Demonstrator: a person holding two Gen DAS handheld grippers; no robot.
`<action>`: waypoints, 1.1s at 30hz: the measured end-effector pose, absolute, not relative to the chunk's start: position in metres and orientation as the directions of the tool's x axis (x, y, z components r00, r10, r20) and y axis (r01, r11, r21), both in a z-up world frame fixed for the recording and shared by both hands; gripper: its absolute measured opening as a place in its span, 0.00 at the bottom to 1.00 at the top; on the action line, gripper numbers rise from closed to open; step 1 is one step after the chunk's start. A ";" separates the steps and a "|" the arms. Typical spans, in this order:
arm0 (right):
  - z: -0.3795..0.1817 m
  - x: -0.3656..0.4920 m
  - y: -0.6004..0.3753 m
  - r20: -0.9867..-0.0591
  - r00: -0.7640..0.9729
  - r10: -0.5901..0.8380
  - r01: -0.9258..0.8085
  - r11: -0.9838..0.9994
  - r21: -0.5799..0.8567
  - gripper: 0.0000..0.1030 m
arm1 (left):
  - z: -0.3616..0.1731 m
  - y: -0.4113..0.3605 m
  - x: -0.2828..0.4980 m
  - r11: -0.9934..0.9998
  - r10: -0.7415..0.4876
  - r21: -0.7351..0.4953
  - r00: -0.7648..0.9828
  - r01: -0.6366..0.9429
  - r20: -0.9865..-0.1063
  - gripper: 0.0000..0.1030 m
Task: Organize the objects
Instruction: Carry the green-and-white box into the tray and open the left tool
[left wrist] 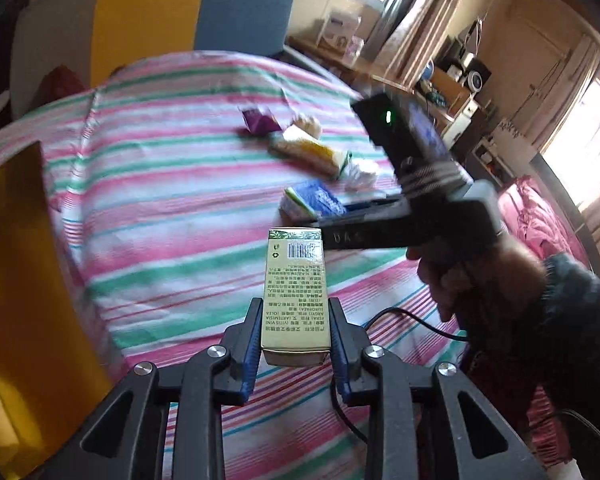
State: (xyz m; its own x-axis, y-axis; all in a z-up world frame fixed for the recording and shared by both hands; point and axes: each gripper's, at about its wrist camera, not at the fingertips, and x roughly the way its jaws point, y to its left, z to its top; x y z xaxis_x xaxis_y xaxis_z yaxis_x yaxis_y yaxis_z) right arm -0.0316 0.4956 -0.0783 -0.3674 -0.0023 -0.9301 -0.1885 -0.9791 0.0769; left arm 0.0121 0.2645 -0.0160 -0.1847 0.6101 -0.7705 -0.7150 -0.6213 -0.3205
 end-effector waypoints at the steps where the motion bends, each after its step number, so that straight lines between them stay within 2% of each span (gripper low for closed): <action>1: -0.078 -0.031 0.496 -0.930 -0.368 -0.001 -0.188 -0.979 0.076 0.52 | -0.009 0.255 0.010 -0.627 0.622 -0.333 -0.195 -0.705 -0.758 0.29; 4: -0.079 -0.029 0.497 -0.930 -0.368 0.007 -0.185 -0.980 0.066 0.52 | 0.008 0.216 -0.007 -0.677 0.631 -0.351 -0.264 -0.646 -0.730 0.29; 7: -0.080 -0.029 0.495 -0.930 -0.367 0.020 -0.179 -0.983 0.050 0.52 | 0.010 0.177 -0.037 -0.763 0.581 -0.349 -0.341 -0.544 -0.739 0.29; 9: -0.080 -0.028 0.495 -0.930 -0.367 0.025 -0.177 -0.983 0.044 0.52 | 0.006 0.150 -0.066 -0.827 0.520 -0.328 -0.398 -0.457 -0.756 0.29; 12: -0.079 -0.030 0.490 -0.930 -0.366 0.033 -0.174 -0.984 0.033 0.51 | -0.006 0.112 -0.113 -0.876 0.474 -0.363 -0.428 -0.317 -0.770 0.29; 17: -0.080 -0.036 0.487 -0.930 -0.365 0.037 -0.175 -0.984 0.030 0.51 | -0.035 0.087 -0.171 -0.926 0.378 -0.335 -0.433 -0.174 -0.819 0.29; 22: -0.080 -0.035 0.486 -0.930 -0.365 0.038 -0.174 -0.984 0.028 0.51 | -0.058 0.081 -0.203 -0.953 0.300 -0.282 -0.438 -0.106 -0.848 0.29; 24: -0.080 -0.035 0.485 -0.930 -0.365 0.037 -0.173 -0.985 0.029 0.51 | -0.067 0.078 -0.209 -0.972 0.231 -0.229 -0.433 -0.057 -0.871 0.32; 25: -0.080 -0.034 0.486 -0.930 -0.365 0.035 -0.173 -0.984 0.031 0.51 | -0.070 0.077 -0.211 -0.972 0.224 -0.230 -0.424 -0.038 -0.877 0.33; 27: -0.080 -0.033 0.486 -0.930 -0.366 0.033 -0.174 -0.984 0.033 0.51 | -0.069 0.075 -0.209 -0.968 0.241 -0.250 -0.426 -0.035 -0.872 0.41; 33: -0.080 -0.033 0.487 -0.930 -0.366 0.031 -0.175 -0.984 0.036 0.52 | -0.048 0.064 -0.181 -0.964 0.256 -0.259 -0.477 -0.061 -0.841 0.43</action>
State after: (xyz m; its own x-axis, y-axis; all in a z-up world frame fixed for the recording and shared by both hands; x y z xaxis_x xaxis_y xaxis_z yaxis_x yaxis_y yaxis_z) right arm -0.0332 0.4868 -0.0799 -0.3661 0.0313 -0.9300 -0.1752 -0.9839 0.0359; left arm -0.1813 0.0636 -0.0485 -0.4766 0.2560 -0.8410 -0.0611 -0.9640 -0.2588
